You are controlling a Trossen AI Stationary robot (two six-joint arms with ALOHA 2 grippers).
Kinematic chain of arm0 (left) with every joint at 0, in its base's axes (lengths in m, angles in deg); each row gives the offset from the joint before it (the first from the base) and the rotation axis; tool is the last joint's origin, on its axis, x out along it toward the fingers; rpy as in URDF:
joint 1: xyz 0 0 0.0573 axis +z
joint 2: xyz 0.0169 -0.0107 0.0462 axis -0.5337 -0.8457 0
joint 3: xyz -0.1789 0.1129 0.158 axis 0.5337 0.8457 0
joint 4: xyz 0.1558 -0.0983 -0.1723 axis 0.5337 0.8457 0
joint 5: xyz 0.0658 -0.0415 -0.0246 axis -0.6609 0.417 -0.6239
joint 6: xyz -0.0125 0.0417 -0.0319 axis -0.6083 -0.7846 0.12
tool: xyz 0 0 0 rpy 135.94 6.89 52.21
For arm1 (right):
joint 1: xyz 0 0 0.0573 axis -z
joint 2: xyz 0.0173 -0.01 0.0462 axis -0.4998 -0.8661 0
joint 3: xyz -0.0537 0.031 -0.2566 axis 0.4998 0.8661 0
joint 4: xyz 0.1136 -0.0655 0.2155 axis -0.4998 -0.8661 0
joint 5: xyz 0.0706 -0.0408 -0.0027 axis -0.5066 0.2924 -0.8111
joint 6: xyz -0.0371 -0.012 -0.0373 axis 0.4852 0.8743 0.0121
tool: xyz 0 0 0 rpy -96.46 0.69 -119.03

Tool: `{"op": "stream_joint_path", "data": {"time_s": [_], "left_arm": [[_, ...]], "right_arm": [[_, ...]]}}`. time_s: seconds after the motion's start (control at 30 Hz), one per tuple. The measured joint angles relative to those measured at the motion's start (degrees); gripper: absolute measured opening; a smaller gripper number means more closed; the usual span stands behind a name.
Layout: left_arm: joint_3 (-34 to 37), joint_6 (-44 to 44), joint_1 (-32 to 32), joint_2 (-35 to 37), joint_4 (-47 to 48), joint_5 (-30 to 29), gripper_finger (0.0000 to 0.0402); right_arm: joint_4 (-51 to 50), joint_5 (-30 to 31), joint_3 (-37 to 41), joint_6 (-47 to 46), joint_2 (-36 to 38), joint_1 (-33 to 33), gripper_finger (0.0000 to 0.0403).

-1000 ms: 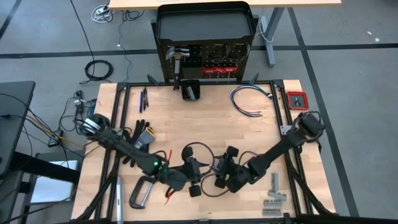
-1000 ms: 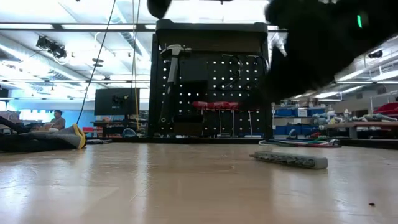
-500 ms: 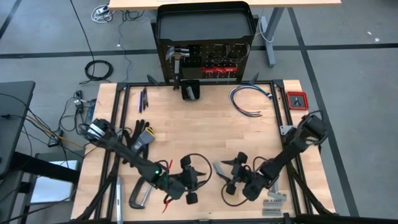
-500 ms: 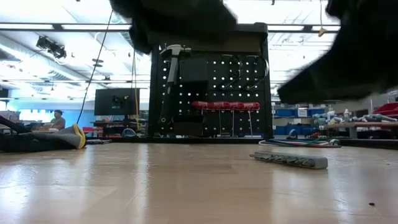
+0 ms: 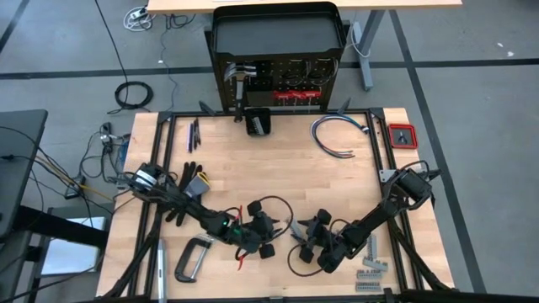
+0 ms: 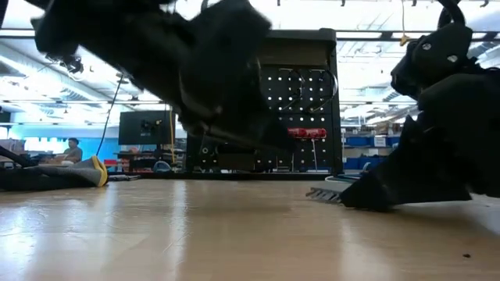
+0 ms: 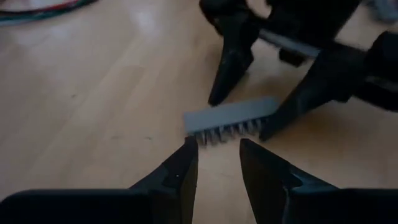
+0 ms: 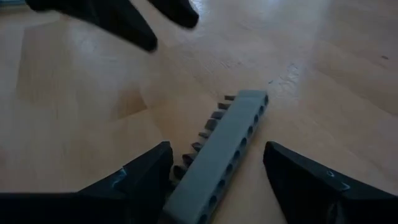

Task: Hang tools onto peg board
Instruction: Put the gray terminal block into the black bin

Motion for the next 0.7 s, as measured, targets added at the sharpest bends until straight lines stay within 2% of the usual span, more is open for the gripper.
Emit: {"op": "stream_joint_path", "data": {"time_s": [0.2, 0.3, 0.43, 0.53, 0.7], "left_arm": [[-0.07, 1.21, 0.64, -2.23, 0.16, 1.54, 0.0125], [-0.07, 1.48, 0.66, -2.22, 1.87, 1.57, 0.0125], [-0.32, 4.17, 0.66, -1.31, 9.19, 3.0, 0.0125], [-1.79, 6.72, 0.66, 0.04, 14.93, 4.97, 0.0125], [-3.21, 7.29, 0.35, 1.59, 21.23, 5.09, 0.0125]], "right_arm": [[0.75, 1.01, 0.01, 8.57, 0.16, 2.61, 0.027], [4.67, 0.83, 0.24, 11.75, -0.13, 5.56, 0.027], [14.68, -3.02, 0.53, 21.02, -0.45, 8.25, 0.027], [18.48, -3.02, 0.32, 25.77, 1.57, 7.85, 0.027], [17.16, 2.81, 0.34, 28.48, 3.4, 4.58, 0.027]]}}
